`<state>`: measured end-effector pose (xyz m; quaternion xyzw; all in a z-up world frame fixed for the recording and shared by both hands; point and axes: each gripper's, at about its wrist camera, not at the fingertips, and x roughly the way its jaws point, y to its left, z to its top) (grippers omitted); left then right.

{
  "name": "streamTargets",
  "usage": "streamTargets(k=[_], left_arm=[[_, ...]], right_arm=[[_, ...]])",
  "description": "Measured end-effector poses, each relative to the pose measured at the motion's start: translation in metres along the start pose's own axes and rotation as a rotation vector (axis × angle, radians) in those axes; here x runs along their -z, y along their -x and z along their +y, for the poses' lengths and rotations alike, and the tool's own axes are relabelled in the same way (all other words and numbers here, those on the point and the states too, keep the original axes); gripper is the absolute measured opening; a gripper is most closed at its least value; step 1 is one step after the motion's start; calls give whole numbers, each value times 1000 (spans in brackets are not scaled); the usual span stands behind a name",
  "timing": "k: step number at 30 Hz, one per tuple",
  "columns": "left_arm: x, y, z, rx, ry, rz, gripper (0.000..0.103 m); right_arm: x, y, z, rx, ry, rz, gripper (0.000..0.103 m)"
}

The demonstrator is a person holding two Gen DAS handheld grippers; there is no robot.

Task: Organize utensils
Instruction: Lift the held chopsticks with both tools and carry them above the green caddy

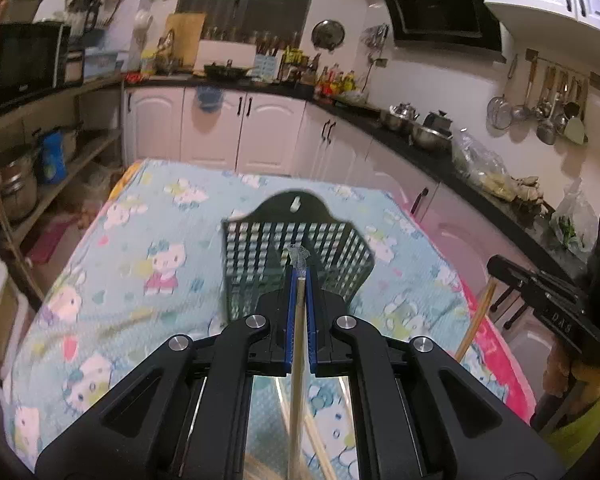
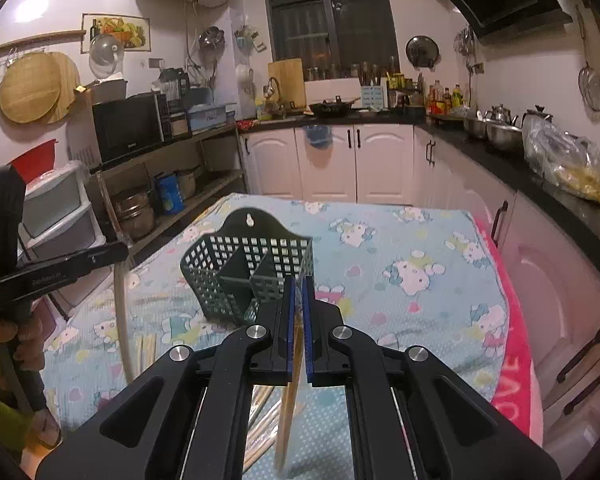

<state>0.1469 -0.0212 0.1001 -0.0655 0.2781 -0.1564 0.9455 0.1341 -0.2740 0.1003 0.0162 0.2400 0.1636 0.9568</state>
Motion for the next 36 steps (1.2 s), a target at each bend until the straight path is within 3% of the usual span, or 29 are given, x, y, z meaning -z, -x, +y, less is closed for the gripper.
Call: streamTargets(k=[15, 27, 36], left_arm=[[-66, -2, -10, 13, -23, -141, 1], [-111, -10, -12, -26, -49, -266, 1], [-134, -23, -3, -65, -40, -360, 1]], right_arm=[[-48, 6, 5, 2, 0, -91, 3], [-107, -1, 25, -10, 36, -189, 3], [-143, -29, 32, -2, 47, -218, 3]])
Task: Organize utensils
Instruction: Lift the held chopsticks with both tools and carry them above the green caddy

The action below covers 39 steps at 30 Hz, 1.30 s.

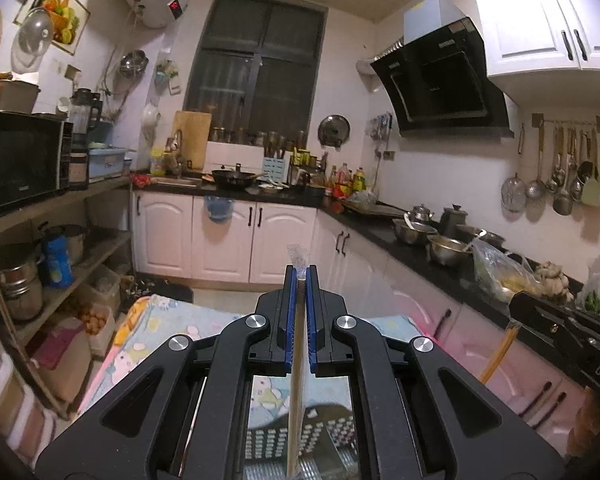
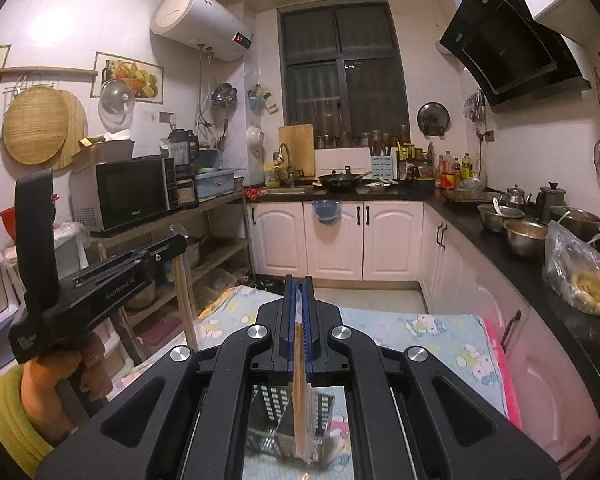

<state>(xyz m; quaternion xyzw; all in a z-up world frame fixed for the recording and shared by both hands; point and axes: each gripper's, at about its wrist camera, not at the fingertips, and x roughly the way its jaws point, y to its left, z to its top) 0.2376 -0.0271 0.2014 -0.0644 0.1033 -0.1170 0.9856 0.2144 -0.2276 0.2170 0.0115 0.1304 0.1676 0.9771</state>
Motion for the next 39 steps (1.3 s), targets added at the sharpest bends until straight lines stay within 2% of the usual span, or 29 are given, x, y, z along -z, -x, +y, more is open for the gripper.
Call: streamTargets(k=[9, 23, 31, 39], left_arm=[[28, -30, 15, -12, 21, 23, 1], [83, -50, 39, 0, 50, 106, 1], [99, -49, 45, 11, 49, 138, 1], [109, -42, 49, 16, 64, 177, 1]], right_arm=[[0, -32, 2, 12, -9, 0, 3], [53, -82, -4, 33, -54, 80, 3], [74, -92, -1, 35, -81, 78, 3], [99, -87, -10, 60, -114, 116, 4]])
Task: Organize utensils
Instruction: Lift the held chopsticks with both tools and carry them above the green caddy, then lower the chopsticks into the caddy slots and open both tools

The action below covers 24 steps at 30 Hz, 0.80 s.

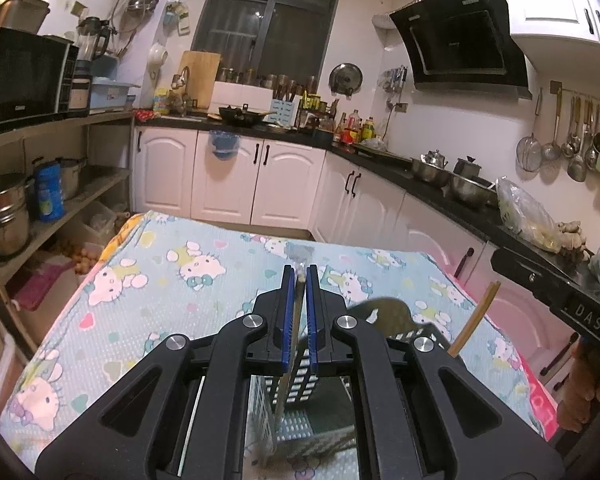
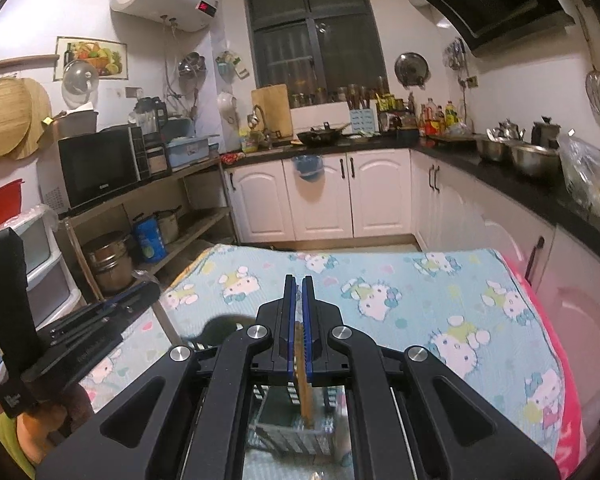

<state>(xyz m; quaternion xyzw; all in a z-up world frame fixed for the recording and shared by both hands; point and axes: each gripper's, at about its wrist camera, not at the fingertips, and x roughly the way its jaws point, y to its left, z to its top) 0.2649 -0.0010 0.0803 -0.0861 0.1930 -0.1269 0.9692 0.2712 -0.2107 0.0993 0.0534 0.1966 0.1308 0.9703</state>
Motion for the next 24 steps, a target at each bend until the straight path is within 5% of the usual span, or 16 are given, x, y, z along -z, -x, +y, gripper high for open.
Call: streamTargets(k=[9, 12, 24], left_arm=[[7, 8, 5, -14, 15, 36, 13], [10, 12, 9, -18, 22, 51, 21], [22, 36, 13, -25, 27, 77, 40]], right_arm=[[10, 19, -16, 29, -41, 13, 6], [12, 24, -16, 29, -41, 23, 20], [27, 45, -8, 22, -25, 50, 46]])
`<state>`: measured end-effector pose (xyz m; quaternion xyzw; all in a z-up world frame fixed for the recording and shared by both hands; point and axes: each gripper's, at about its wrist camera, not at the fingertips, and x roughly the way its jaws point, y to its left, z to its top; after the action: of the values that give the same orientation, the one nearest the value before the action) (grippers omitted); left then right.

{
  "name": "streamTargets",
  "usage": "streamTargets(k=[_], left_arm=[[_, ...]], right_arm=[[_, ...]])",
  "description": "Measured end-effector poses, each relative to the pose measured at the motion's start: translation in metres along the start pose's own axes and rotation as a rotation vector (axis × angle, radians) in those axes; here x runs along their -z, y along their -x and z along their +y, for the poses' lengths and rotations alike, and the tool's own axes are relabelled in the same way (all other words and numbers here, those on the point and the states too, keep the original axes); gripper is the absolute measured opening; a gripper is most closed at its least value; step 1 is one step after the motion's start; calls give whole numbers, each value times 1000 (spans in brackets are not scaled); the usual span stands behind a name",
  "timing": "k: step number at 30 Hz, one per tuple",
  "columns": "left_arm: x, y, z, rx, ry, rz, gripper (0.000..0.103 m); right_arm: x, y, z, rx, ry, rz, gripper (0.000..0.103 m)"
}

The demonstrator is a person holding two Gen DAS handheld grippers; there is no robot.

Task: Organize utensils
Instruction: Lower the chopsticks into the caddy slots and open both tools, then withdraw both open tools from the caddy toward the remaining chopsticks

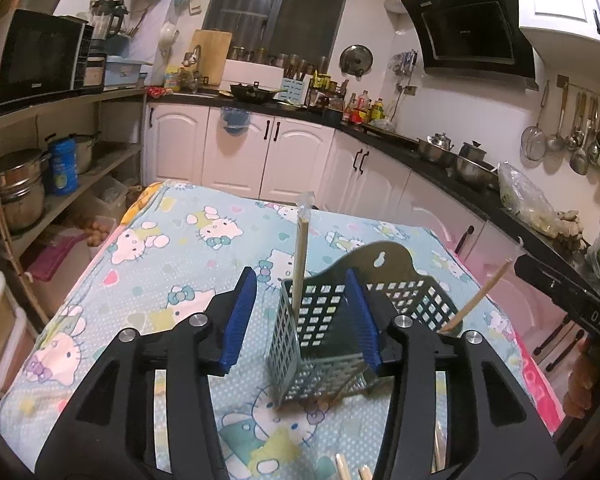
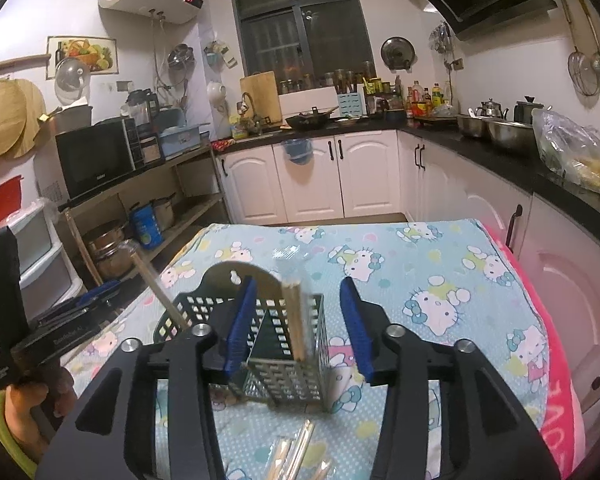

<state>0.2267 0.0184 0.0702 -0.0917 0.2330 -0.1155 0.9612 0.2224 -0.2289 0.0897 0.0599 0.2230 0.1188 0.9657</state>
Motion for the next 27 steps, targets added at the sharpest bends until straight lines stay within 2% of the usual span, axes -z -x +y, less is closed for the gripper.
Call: streamTargets(k=[1, 7, 9, 11, 14, 27], left_arm=[[1, 2, 0, 1, 1, 0, 43], [10, 21, 0, 17, 16, -9, 62], [13, 27, 0, 20, 25, -11, 70], [15, 34, -1, 11, 25, -17, 83], [20, 44, -2, 7, 28, -28, 90], [46, 64, 15, -16, 79, 15, 91]], right_arm=[[2, 3, 1, 1, 4, 1, 51], [15, 20, 5, 13, 33, -6, 57], [19, 24, 6, 12, 38, -5, 58], [23, 30, 5, 12, 42, -4, 59], [28, 36, 6, 9, 48, 2, 61], [57, 46, 10, -6, 57, 53, 61]])
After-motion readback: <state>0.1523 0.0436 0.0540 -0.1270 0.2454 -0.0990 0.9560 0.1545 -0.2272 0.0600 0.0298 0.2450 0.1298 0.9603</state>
